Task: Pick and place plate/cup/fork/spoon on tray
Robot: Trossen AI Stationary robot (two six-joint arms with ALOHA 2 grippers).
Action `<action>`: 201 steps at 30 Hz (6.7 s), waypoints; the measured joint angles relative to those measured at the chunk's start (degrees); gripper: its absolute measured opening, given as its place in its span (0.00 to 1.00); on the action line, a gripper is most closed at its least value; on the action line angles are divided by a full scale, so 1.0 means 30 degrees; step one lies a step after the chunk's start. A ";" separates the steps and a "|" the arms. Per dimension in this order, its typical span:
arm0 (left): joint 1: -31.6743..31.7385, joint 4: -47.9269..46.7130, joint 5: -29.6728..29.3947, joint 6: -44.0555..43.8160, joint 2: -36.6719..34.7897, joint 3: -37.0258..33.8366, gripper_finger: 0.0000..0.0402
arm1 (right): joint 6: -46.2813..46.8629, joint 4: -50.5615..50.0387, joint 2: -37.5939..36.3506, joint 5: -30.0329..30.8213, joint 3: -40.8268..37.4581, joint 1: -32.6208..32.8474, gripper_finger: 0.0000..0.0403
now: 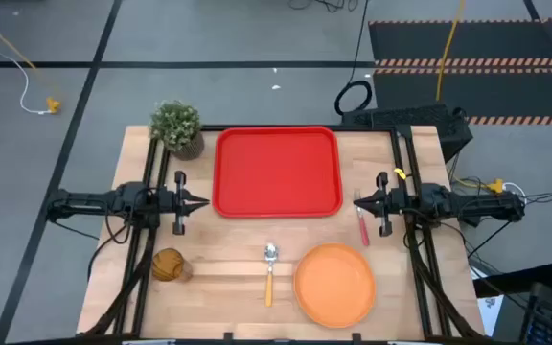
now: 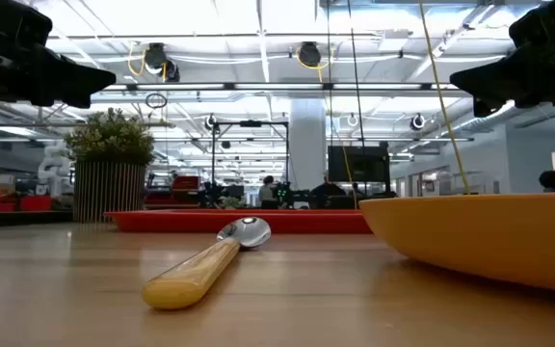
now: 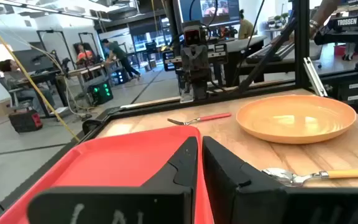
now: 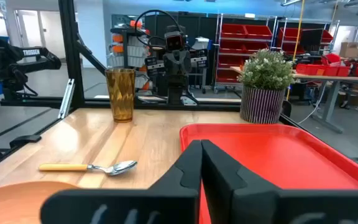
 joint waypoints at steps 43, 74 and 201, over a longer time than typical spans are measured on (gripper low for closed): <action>-0.0006 -0.0002 0.0000 -0.0003 0.0000 0.0002 0.07 | 0.0000 -0.0005 0.0000 0.0005 0.0005 -0.0005 0.00; -0.0007 -0.0003 0.0000 0.0003 0.0000 -0.0001 0.07 | -0.0051 0.1554 0.0042 0.1581 0.0000 -0.0007 0.00; -1.2868 -2.8020 0.4353 -3.9091 2.5918 2.7743 0.52 | 1.9396 -1.2604 2.6294 -0.1033 2.6440 0.0544 0.00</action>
